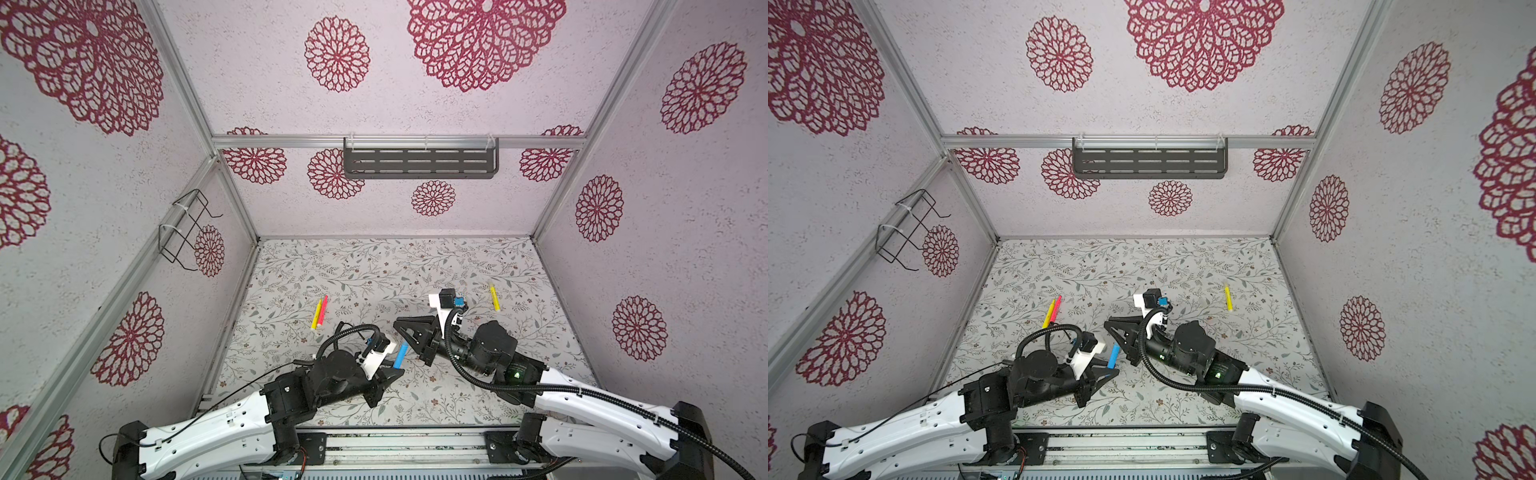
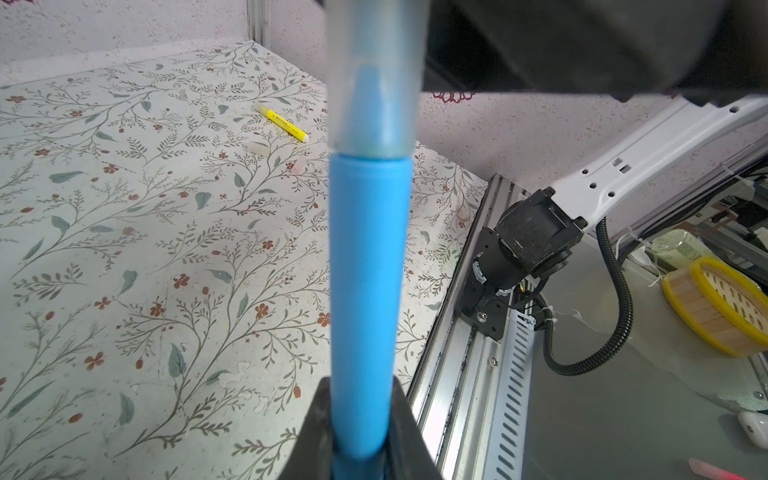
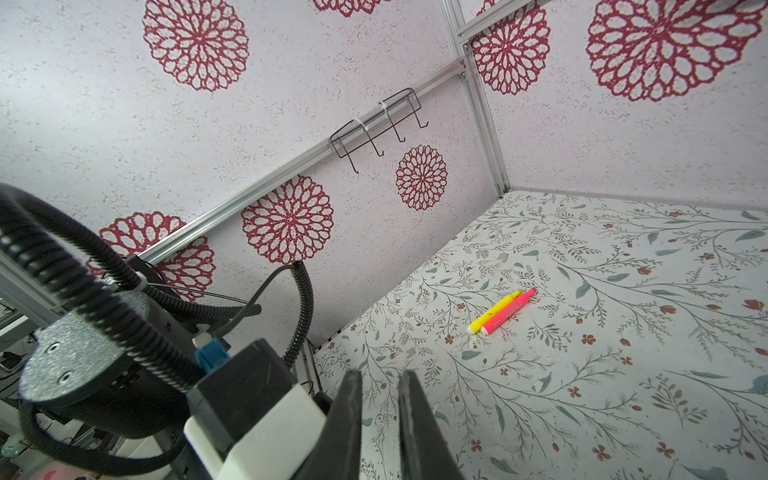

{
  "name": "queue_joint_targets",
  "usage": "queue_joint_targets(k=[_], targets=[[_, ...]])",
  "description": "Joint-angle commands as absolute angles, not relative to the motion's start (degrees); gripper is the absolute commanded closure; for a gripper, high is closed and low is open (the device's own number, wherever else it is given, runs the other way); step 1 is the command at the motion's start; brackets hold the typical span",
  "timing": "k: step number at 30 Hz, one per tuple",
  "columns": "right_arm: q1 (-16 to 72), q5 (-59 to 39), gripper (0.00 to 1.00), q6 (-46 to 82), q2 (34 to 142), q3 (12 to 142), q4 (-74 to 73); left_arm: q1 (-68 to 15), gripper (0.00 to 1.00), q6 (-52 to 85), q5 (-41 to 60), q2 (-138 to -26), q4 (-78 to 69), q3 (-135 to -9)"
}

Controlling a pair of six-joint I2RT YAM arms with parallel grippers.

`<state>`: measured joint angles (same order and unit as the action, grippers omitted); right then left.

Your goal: Insert the pens into the pen caps

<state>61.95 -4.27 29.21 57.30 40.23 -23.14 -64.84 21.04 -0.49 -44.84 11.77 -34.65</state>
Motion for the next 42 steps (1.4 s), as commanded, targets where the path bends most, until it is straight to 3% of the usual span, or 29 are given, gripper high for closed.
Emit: queue_joint_targets(k=[1,17,25,28,34,42], targets=[[66.8,-13.9,1.00,31.3,61.0,35.3,-7.3,-62.8,1.00,20.6,-3.2,-42.0,-10.3,-42.8],[68.6,-12.1,1.00,31.9,63.4,34.7,-8.7,-62.0,1.00,21.1,-3.1,-41.9,-10.4,-43.2],[68.7,-8.1,1.00,27.8,60.4,39.8,-1.8,-62.0,1.00,22.0,-4.8,-43.3,-8.6,-40.8],[68.6,-5.9,0.88,25.3,59.1,42.9,1.5,-62.0,1.00,22.8,-5.0,-44.6,-7.8,-39.7],[68.6,-5.4,0.40,21.9,55.1,45.9,4.5,-61.9,1.00,24.2,-5.4,-44.9,-7.3,-37.3],[68.6,-3.8,0.37,23.9,47.9,41.7,3.3,-61.9,1.00,25.1,-6.1,-43.8,-7.3,-35.5]])
